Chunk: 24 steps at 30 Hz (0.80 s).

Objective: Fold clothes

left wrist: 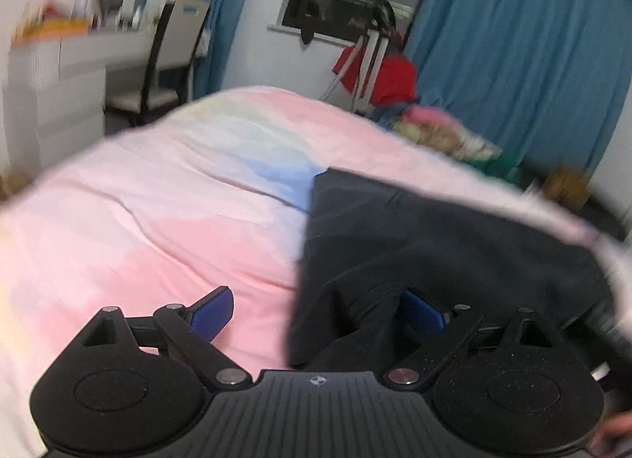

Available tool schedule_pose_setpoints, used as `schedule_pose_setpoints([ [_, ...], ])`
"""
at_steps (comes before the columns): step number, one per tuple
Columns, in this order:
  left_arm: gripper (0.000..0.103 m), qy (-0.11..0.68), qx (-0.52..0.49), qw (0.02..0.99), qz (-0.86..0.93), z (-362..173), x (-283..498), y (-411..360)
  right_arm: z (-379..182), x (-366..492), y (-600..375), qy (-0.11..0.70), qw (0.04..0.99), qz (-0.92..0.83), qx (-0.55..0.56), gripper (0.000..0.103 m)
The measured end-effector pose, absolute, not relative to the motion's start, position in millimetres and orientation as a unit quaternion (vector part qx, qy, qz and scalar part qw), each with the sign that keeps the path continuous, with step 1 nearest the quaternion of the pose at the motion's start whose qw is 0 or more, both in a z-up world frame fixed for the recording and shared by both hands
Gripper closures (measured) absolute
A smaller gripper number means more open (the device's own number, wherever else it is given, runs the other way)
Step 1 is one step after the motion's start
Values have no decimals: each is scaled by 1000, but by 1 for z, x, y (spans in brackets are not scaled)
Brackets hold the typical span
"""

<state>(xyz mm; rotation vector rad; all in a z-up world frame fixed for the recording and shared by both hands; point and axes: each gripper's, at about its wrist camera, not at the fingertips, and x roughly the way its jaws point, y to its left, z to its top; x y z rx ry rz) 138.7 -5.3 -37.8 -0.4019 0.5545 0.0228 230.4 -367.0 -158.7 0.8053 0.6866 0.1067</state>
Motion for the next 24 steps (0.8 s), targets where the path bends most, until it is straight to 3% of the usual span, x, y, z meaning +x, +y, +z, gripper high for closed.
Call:
schedule_pose_setpoints([
  [5, 2, 255, -309, 915, -43, -34, 141, 30, -157, 230, -365, 331, 862, 46, 382, 2],
  [9, 2, 332, -381, 860, -72, -64, 171, 47, -153, 228, -365, 333, 865, 42, 373, 13],
  [14, 6, 371, -398, 835, -85, -88, 181, 48, -139, 218, -365, 318, 874, 47, 364, 44],
  [17, 25, 372, -383, 840, -93, -83, 176, 48, -129, 211, -368, 309, 879, 51, 360, 59],
  [20, 46, 363, -373, 849, -96, -78, 165, 50, -117, 211, -363, 300, 885, 53, 351, 64],
  [24, 62, 331, -355, 866, -118, -52, 146, 44, -95, 208, -364, 287, 885, 57, 363, 67],
])
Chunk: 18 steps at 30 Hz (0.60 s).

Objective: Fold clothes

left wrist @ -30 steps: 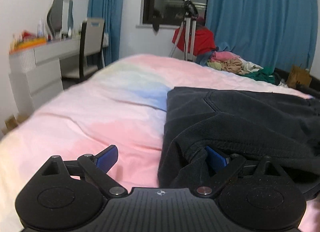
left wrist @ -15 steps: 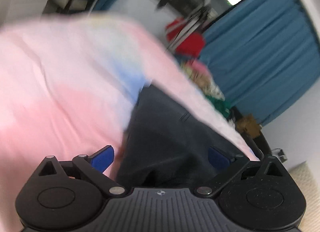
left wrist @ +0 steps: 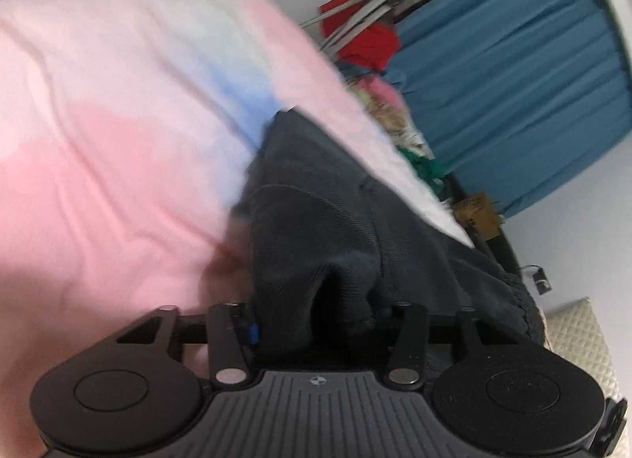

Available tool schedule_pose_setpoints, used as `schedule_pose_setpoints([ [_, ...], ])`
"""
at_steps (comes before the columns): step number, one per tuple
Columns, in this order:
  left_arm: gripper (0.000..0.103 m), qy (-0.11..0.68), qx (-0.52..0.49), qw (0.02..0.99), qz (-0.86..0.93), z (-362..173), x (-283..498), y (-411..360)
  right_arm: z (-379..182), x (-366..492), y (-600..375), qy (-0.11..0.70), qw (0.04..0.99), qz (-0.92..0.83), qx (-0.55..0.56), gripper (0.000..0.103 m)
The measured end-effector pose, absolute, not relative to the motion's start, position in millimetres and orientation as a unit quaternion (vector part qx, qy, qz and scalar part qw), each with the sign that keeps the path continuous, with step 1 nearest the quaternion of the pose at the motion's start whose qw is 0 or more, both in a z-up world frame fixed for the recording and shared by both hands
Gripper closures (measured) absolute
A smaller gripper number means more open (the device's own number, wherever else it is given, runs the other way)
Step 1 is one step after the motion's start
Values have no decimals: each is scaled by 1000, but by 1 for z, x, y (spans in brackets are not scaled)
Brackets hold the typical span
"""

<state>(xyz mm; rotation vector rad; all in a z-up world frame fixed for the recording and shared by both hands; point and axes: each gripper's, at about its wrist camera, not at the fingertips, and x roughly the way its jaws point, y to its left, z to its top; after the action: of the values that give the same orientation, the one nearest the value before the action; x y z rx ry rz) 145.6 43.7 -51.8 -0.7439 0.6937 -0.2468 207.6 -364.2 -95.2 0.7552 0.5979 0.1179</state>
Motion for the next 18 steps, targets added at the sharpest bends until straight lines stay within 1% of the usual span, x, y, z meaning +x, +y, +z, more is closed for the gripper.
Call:
schedule_pose_setpoints([
  [1, 65, 320, -352, 870, -130, -42, 142, 42, -87, 207, -366, 283, 884, 59, 368, 68],
  [5, 69, 296, -354, 871, -170, -2, 138, 28, -53, 205, -384, 261, 881, 62, 389, 69],
  [9, 71, 300, -317, 876, -203, 56, 161, -20, -20, 206, -430, 235, 883, 53, 403, 69],
  [12, 71, 303, -308, 872, -231, 93, 197, -77, 5, 215, -480, 215, 881, 34, 420, 69],
  [18, 71, 315, -282, 870, -252, 151, 295, -234, 55, 257, -597, 167, 877, -56, 446, 69],
])
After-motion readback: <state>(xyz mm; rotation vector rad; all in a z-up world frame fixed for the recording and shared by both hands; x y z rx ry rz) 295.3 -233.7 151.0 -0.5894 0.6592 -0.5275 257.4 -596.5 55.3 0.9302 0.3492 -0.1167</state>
